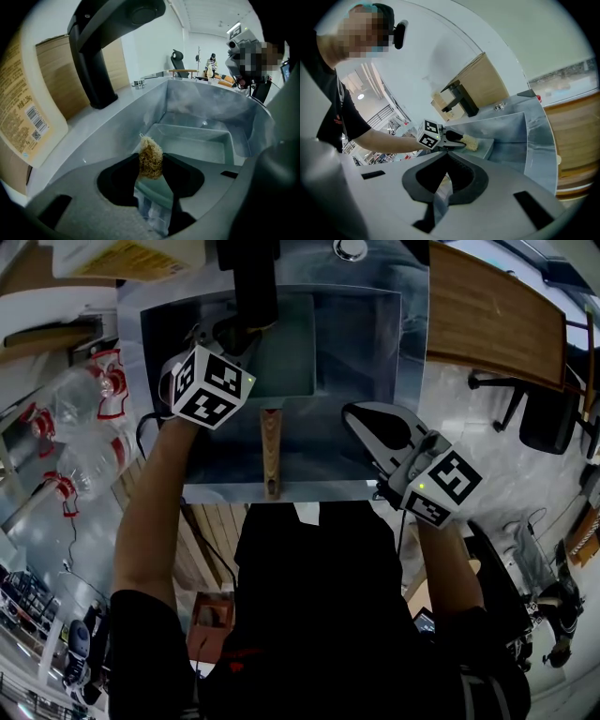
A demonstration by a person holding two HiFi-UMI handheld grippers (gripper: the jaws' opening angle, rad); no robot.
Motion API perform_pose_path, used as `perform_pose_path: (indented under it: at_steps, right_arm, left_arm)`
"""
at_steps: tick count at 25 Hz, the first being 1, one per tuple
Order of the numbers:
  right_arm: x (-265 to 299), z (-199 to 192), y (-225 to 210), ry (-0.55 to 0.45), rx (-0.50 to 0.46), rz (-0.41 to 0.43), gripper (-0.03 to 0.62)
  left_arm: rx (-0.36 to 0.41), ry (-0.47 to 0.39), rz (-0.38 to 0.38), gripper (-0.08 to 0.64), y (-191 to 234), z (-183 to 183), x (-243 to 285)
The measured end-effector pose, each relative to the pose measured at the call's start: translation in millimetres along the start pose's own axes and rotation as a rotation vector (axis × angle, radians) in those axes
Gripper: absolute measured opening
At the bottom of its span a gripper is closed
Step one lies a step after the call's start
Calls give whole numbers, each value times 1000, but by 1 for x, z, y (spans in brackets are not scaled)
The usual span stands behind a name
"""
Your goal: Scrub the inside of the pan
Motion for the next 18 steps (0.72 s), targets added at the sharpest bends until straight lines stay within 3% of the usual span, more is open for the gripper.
perform_pose_path:
  at_steps: [18]
  right_arm:
    - [-26,-3,-6,-16,11,-8,5]
  left_arm:
    - [36,-35,-36,158,-29,40,24]
Point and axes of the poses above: the fingertips, and each gripper's own axes: x forward along the fingers, y to its left, z out of its top, the point moved 8 cm from there along -x, backward along the fingers, and after that the axes turned 9 degrees about -z, right-handed, at the moved point
